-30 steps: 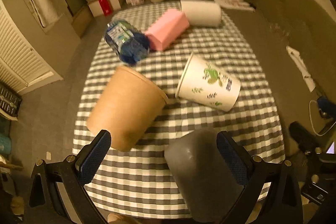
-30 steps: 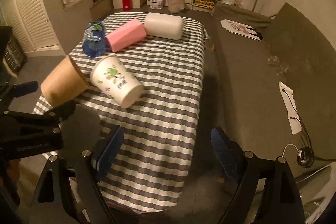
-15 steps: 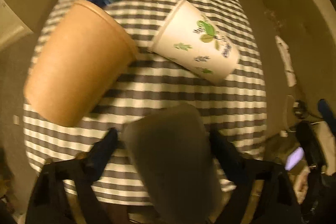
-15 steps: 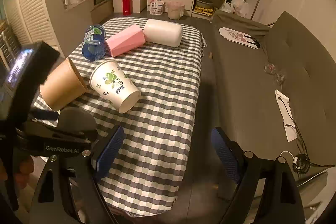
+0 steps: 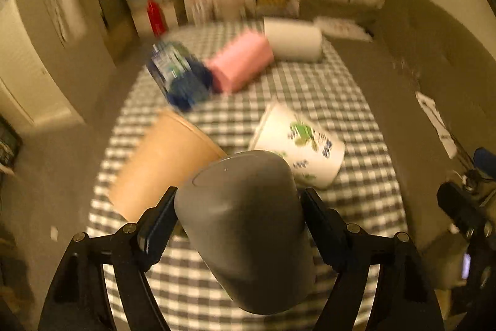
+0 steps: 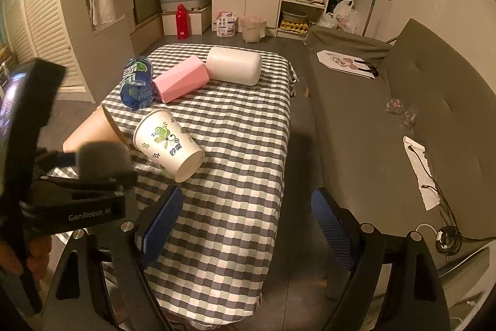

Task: Flip cup upside down
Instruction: 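Rotate the held grey cup with the right gripper, rim toward the table, then lower the grey cup rim-down onto the table and open the right gripper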

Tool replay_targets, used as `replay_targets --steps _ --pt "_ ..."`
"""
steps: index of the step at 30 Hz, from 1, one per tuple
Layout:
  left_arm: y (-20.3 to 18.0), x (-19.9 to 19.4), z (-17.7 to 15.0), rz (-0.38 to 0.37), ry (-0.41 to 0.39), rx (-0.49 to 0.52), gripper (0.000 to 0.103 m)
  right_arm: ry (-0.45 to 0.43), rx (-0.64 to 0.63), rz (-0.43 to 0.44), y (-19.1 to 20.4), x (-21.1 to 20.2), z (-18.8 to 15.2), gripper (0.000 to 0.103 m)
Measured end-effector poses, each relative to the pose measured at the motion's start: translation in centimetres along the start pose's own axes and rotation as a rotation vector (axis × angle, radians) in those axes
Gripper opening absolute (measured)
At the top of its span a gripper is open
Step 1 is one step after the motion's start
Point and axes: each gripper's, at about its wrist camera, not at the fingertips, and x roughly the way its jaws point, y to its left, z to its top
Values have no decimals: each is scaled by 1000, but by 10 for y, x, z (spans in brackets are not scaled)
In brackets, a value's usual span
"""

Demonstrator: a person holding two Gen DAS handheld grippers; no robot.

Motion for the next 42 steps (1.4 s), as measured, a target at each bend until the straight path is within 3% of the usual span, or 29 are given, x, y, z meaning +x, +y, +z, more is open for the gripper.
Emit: replay_targets --steps 5,10,17,22,27,37,42 --pt "-6 -14 -31 49 -174 76 80 -1 -6 -14 1 2 -1 85" --pt "-7 -24 -42 45 -190 84 80 -2 -13 -12 3 3 -1 85" --pt "-17 -23 -61 -26 -157 102 81 -9 -18 -12 6 1 -2 85" --pt "-13 -30 -59 -29 -180 79 89 -28 -17 -11 5 -3 -2 85" --pt "-2 -43 -52 -44 -189 39 89 -73 2 5 1 -13 -1 85" --pt "16 -84 -38 -133 -291 13 90 -179 90 46 -9 -38 0 85" --pt "42 -95 -37 -124 -323 -46 90 -215 103 64 -3 -48 -5 85"
